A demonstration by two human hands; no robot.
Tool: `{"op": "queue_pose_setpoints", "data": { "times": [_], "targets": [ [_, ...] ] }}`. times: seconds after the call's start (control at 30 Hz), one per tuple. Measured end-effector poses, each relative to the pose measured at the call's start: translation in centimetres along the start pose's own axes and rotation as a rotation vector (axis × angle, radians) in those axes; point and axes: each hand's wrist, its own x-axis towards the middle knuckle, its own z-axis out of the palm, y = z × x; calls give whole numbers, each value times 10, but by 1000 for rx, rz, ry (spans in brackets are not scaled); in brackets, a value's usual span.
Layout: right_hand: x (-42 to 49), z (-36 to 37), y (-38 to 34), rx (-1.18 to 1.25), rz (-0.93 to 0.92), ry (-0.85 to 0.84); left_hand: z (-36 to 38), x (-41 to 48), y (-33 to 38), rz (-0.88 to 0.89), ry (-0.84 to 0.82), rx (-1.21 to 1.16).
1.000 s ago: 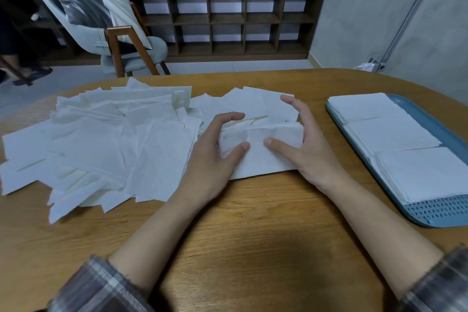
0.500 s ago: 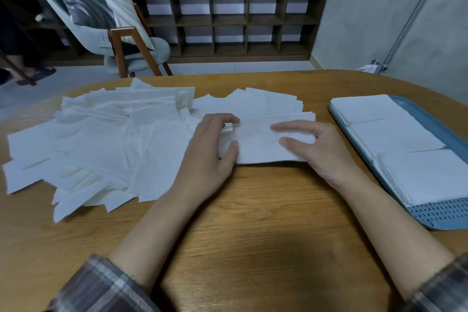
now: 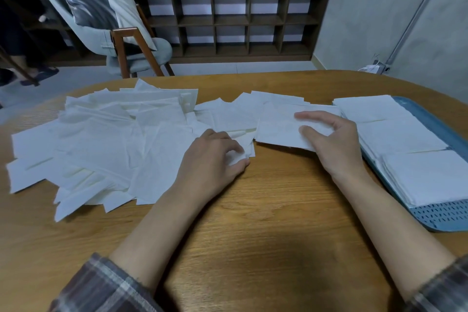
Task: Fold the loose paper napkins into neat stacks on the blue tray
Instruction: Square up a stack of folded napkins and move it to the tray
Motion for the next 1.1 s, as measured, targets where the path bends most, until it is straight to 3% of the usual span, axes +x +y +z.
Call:
{"op": "queue_pose_setpoints", "data": {
  "times": [0.37, 0.5, 0.63, 0.77, 0.9, 1.1],
  "targets": [
    [-3, -3, -6, 130, -73, 22, -19, -10, 19, 114, -181, -134],
    [-4, -2, -8, 144, -80, 31, -15, -11, 18, 132, -94, -186],
    [-3, -3, -9, 180, -82, 72, -7, -8, 19, 136, 235, -212],
    [-3, -2, -10, 184, -77, 57, 3, -4, 7, 50, 101, -142],
    [-5, -1, -10, 186, -65, 35, 7, -2, 4, 66, 175, -108],
    [-4, -1, -10, 161, -35, 10, -12, -8, 22, 28, 132, -363]
  ]
}}
